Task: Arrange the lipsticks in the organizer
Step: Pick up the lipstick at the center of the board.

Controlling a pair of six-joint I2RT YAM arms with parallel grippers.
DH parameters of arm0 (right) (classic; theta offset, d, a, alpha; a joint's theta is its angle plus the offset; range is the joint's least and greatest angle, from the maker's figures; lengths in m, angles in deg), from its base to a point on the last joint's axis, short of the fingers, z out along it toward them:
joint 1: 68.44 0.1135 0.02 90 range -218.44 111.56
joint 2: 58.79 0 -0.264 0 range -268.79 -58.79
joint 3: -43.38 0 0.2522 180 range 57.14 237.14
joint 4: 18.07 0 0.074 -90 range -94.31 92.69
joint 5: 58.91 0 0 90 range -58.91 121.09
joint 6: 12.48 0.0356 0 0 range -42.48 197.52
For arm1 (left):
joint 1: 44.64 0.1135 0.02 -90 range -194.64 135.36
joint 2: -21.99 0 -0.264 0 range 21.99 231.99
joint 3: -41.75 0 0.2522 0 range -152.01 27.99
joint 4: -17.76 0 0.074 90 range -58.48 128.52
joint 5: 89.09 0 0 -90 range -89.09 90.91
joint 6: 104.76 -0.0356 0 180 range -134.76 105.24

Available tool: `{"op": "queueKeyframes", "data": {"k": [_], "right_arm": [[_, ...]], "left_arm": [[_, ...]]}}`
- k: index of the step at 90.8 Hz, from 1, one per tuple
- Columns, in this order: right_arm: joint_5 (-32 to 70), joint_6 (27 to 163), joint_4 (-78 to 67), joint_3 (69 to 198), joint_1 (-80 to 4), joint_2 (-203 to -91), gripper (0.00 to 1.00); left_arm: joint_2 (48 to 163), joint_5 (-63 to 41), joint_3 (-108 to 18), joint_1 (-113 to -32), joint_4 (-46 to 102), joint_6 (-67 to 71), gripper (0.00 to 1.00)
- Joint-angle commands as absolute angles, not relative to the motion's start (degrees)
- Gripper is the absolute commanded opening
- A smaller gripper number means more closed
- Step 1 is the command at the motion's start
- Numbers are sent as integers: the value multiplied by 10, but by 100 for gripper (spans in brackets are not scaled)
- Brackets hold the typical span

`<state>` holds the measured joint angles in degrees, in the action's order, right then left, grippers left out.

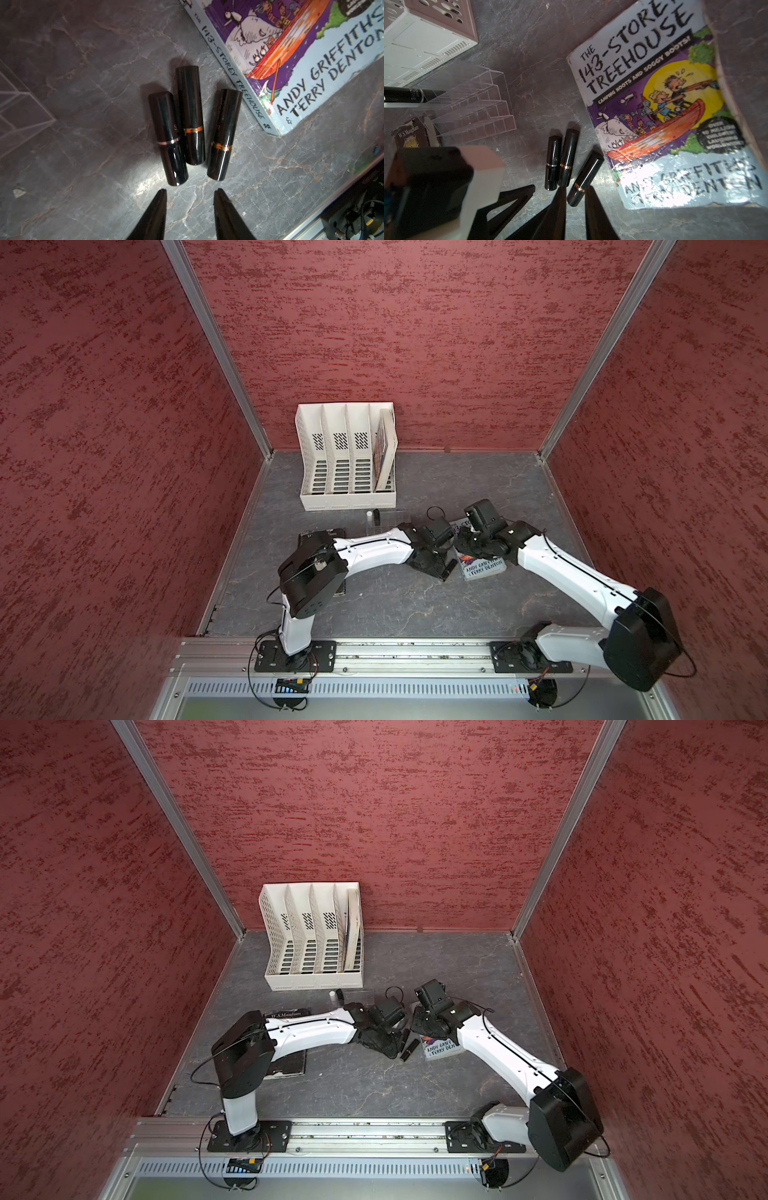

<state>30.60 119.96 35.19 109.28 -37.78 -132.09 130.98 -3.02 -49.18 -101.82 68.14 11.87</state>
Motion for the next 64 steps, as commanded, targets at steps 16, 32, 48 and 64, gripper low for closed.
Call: {"op": "queueKeyframes", "data": {"k": [16,32,48,64], "right_arm": [[300,1205,329,1080,-390,-1303,19],[298,1204,327,1082,-390,-1306,19],[297,1204,325,1081,-392,-1311,19],[293,1203,321,1083,-394,-1317,19]], "left_arm": [[1336,-7,-518,-1002,702,103,33],[1349,-7,-533,-999,704,93,32],[1361,-14,-543,-998,706,88,32],[1375,-16,-557,-998,712,82,32]]}}
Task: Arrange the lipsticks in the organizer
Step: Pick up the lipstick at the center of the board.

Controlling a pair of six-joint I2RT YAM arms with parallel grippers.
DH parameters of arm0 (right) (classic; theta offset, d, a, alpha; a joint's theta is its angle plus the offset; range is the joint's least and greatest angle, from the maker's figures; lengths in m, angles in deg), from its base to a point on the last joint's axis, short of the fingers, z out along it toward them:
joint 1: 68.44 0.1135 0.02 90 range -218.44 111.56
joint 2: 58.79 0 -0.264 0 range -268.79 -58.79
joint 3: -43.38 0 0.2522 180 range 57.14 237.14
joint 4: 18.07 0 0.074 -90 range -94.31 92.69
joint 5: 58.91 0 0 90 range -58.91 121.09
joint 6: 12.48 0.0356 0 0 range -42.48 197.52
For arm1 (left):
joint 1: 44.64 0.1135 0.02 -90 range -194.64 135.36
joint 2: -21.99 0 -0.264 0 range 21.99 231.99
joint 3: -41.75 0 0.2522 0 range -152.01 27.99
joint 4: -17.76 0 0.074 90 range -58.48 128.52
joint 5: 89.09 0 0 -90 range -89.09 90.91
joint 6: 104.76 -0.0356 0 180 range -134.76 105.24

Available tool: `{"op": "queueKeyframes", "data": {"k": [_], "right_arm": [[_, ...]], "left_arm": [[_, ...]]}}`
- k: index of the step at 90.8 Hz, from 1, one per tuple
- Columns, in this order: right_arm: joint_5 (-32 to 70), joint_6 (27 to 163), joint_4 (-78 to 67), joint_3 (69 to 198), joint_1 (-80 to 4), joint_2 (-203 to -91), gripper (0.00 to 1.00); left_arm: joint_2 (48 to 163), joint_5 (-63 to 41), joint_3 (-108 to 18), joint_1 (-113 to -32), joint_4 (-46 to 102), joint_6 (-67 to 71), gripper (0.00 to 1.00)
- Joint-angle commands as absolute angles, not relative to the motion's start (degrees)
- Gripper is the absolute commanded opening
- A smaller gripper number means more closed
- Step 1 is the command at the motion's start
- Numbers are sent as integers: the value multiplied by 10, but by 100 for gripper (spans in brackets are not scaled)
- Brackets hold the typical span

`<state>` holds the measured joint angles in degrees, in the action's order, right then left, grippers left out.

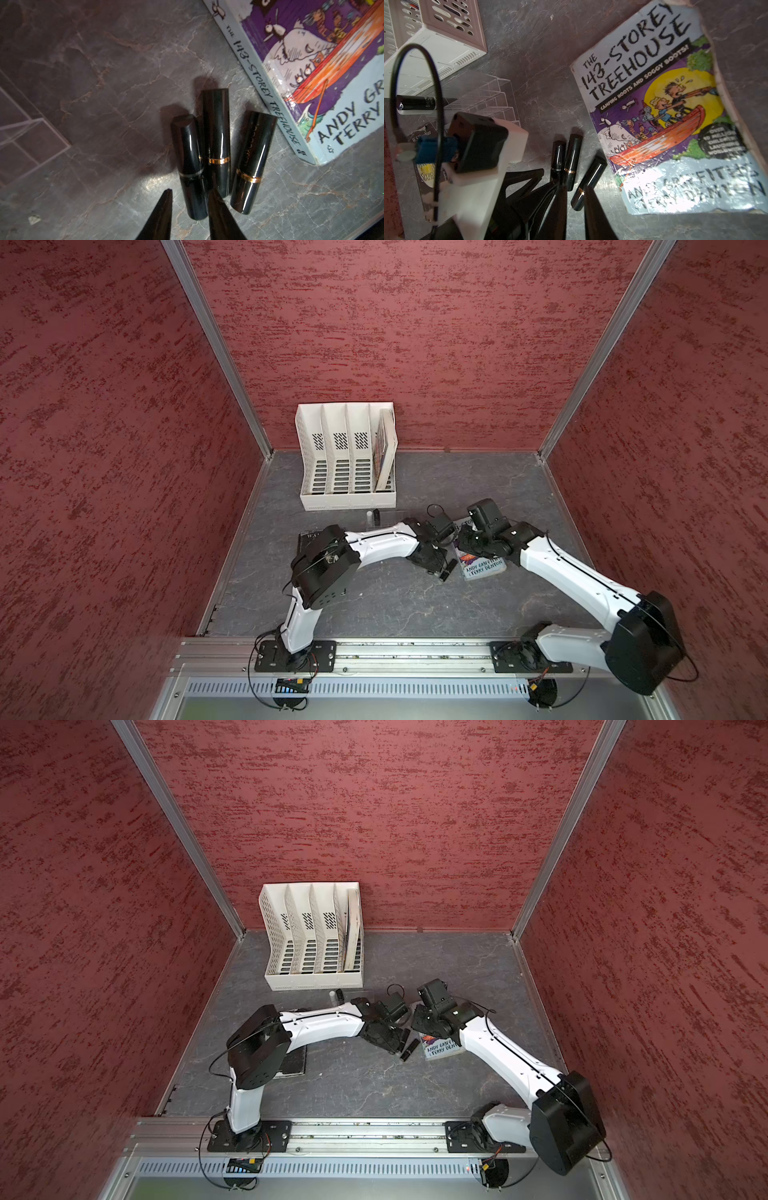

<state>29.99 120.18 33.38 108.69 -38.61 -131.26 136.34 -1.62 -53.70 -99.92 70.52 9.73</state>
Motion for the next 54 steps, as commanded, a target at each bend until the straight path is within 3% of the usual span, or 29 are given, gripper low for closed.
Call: {"op": "queueKeyframes", "data": {"k": [1,54], "right_arm": [[292,1203,320,1083,-394,-1318,19],[284,1201,313,1081,-400,-1320,19]], "left_arm": [[1376,-16,-558,-998,712,82,32],[1405,-17,-581,-998,729,81,31]]}}
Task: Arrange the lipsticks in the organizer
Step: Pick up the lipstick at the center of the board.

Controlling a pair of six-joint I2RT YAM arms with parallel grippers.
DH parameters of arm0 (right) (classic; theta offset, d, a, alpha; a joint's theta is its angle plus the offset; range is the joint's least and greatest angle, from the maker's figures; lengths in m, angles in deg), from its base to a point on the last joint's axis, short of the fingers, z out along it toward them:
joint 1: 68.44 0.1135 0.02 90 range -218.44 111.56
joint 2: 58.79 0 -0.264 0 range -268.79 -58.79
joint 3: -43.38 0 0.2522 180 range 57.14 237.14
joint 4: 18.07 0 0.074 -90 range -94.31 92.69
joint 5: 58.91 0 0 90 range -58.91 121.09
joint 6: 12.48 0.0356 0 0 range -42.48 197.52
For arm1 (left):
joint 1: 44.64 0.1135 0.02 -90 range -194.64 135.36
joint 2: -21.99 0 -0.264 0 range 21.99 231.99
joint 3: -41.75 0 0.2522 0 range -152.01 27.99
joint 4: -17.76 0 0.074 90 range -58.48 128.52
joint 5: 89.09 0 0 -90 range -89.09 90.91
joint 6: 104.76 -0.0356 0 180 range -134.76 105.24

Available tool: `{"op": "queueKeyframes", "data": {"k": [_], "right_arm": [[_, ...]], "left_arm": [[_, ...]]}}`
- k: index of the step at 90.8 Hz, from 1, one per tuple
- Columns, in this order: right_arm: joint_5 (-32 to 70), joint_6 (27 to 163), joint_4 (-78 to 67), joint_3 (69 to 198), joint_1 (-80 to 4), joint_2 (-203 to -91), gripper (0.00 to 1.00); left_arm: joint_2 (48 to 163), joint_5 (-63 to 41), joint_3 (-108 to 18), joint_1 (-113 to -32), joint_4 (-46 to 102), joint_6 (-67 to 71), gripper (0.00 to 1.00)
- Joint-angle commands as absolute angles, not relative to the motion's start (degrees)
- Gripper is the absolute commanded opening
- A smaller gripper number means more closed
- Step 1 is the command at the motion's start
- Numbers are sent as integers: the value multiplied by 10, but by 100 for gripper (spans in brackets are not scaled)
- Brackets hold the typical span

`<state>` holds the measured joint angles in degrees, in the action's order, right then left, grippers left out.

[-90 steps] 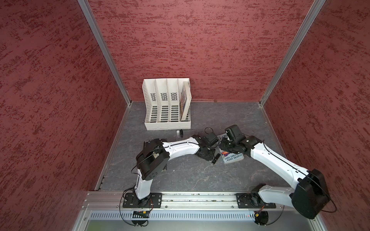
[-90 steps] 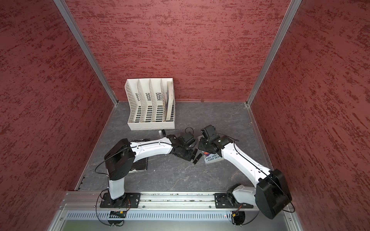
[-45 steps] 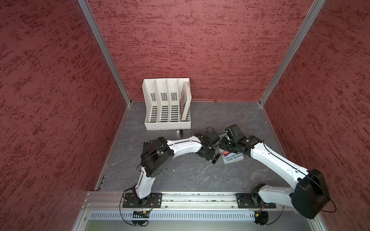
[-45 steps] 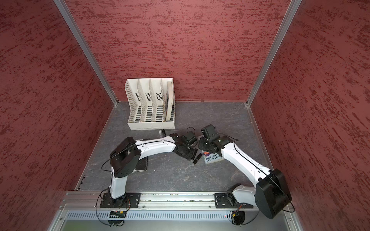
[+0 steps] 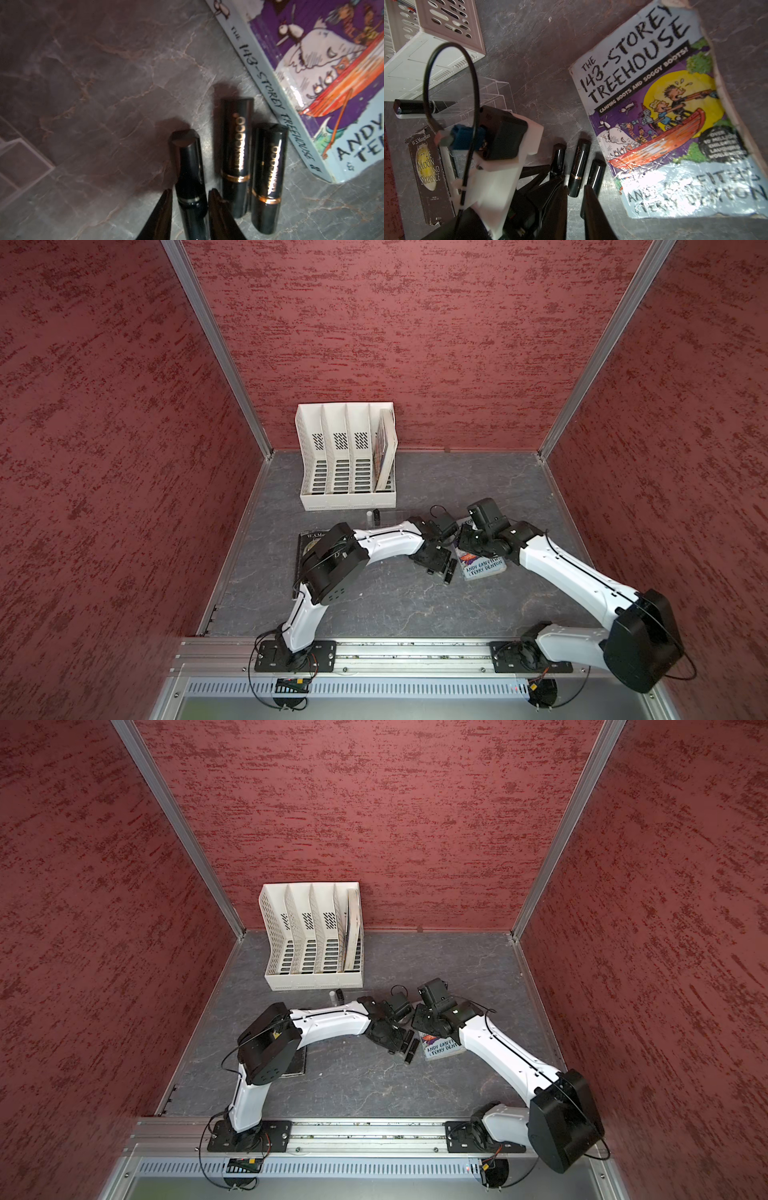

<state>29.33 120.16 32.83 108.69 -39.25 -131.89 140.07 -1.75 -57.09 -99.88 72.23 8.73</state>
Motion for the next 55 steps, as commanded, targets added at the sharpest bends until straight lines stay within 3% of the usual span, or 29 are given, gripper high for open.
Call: {"op": "queueKeyframes", "data": {"k": [1,55], "right_arm": [[284,1201,313,1080,-400,-1320,18],[282,1203,315,1071,-401,-1306,19]], "left_arm": [[1404,-17,-581,-998,728,81,31],[1406,-6,-575,-1008,755,76,33]]}}
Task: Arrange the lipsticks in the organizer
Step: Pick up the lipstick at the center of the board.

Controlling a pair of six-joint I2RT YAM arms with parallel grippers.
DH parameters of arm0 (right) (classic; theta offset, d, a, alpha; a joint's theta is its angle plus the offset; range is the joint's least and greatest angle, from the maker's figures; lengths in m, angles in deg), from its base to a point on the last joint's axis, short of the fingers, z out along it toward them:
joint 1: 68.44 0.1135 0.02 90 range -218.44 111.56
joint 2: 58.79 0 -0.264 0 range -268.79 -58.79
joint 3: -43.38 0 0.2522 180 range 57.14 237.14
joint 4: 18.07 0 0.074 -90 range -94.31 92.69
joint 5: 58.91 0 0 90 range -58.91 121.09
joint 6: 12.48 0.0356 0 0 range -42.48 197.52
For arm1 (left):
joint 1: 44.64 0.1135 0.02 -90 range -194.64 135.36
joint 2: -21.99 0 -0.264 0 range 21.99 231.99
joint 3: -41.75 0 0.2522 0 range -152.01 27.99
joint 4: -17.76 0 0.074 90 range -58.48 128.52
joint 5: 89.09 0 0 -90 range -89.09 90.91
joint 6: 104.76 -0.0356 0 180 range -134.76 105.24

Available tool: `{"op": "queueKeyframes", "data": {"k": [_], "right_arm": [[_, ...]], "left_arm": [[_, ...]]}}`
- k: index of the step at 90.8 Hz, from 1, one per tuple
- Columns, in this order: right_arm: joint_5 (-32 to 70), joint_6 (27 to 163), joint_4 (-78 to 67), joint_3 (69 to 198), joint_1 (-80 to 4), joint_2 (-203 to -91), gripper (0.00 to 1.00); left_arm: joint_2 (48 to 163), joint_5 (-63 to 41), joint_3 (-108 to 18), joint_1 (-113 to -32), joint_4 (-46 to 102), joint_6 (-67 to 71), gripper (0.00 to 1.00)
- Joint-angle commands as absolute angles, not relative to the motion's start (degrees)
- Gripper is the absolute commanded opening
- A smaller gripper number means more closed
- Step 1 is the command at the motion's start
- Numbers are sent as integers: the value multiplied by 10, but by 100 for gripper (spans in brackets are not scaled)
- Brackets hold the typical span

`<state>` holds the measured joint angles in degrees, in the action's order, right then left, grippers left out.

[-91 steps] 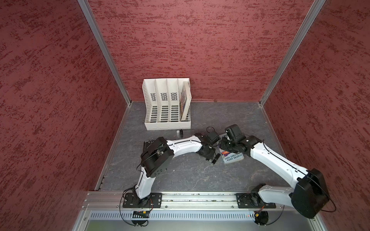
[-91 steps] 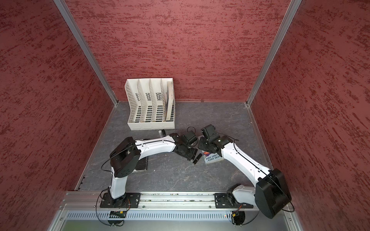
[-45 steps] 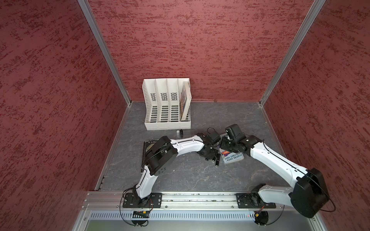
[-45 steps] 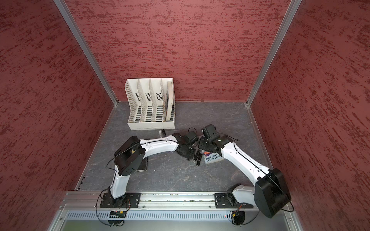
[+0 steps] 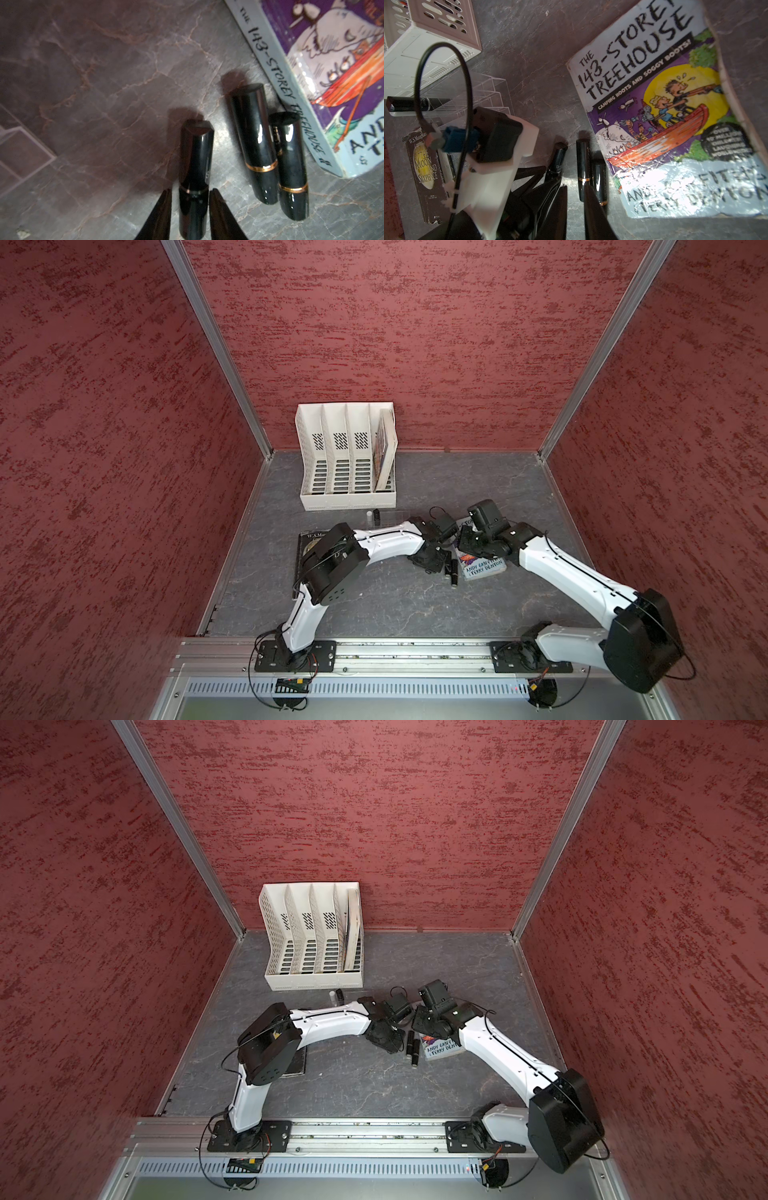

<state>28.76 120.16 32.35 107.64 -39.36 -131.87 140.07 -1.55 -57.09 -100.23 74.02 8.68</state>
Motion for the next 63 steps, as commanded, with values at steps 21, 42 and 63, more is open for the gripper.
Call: {"op": "queueKeyframes", "data": {"k": [21,42,63], "right_arm": [[281,1199,322,1075,-402,-1303,21],[273,1194,335,1078,-409,-1295,24],[121,1143,307,1092,-430,-1276,29]], "left_arm": [[1430,-6,-597,-1012,784,56,32],[1411,1,-579,-1005,776,47,26],[1278,-128,-454,-929,619,27,21]]}}
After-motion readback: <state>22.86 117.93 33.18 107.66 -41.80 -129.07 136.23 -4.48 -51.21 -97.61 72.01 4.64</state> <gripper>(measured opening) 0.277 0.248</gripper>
